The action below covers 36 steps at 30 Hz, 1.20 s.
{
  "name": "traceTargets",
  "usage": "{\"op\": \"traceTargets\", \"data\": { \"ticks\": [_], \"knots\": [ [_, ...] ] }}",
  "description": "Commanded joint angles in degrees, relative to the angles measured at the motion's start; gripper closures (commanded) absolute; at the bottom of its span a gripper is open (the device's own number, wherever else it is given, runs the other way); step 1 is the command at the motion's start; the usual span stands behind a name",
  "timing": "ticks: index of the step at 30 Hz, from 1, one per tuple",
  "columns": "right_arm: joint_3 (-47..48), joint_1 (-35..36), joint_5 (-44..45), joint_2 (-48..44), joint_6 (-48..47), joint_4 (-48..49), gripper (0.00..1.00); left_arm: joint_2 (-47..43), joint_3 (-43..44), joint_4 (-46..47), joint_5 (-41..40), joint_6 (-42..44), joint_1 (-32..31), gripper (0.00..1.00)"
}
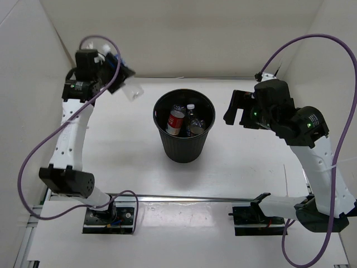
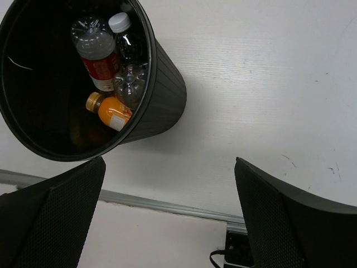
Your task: Put the plastic bottles in the bin
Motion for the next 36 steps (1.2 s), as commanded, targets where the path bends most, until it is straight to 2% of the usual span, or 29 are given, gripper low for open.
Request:
{"op": "traceTargets", "data": {
  "ticks": [1, 2, 5, 11, 15, 19, 21, 23, 26, 27, 29, 32, 36],
  "knots": [
    [-1.36, -0.22, -1.09, -0.96, 0.98, 3.71, 0.0, -2.17, 10.57, 1.99, 4.9, 2.05, -3.91, 0.38],
    [-1.37, -0.22, -1.09, -0.96, 0.98, 4.33, 0.0, -1.11, 15.91, 1.99, 5.7, 2.84, -5.06, 0.38],
    [-2.5, -0.22, -1.62, -0.44, 2.12, 4.86, 0.0, 3.28, 20.35, 1.99, 9.57, 4.95, -9.63, 0.4],
    [-2.51, -0.22, -2.15, -0.43, 3.18, 4.86, 0.0, 5.92, 15.09, 1.99, 9.67, 5.57, -19.2, 0.41],
    [-2.51, -0.74, -2.15, -0.96, 3.18, 4.86, 0.0, 7.51, 12.71, 1.99, 9.14, 8.91, -24.39, 0.31],
    [-3.21, -0.75, -2.15, -2.27, 3.8, 4.33, 0.0, 10.76, 18.4, 0.32, 8.61, 9.97, -26.25, 0.18],
    [-3.82, -1.36, -1.62, -2.89, 3.8, 3.81, 0.0, 12.42, 21.57, -1.6, 9.13, 10.66, -26.77, 0.0],
    [-4.44, -2.06, -2.14, -2.89, 3.8, 3.81, 0.0, 12.96, 26.93, -3.62, 8.18, 11.45, -26.78, 0.0],
    [-4.54, -2.59, -4.43, -0.97, 2.13, 0.67, 0.0, 12.18, 29.32, -7.84, 2.39, 12.95, -26.78, 0.0],
    [-4.53, -2.59, -5.13, 0.87, 2.13, -0.58, 0.0, 10.87, 28.02, -7.85, -2.76, 13.65, -26.78, 0.0],
    [-4.0, -3.12, -7.15, 2.28, 2.13, -2.86, 0.0, 5.08, 20.04, -6.81, -8.76, 13.66, -26.78, 0.0],
    [-5.49, -3.12, -9.43, 2.82, 1.6, -2.87, 0.0, -5.29, 4.7, 1.08, -11.5, 14.45, -25.73, 0.0],
    [-8.57, -4.43, -10.14, 0.72, 1.07, 1.33, 0.0, -12.87, -4.76, 1.91, -18.7, 12.7, -24.41, 0.0]
  ]
}}
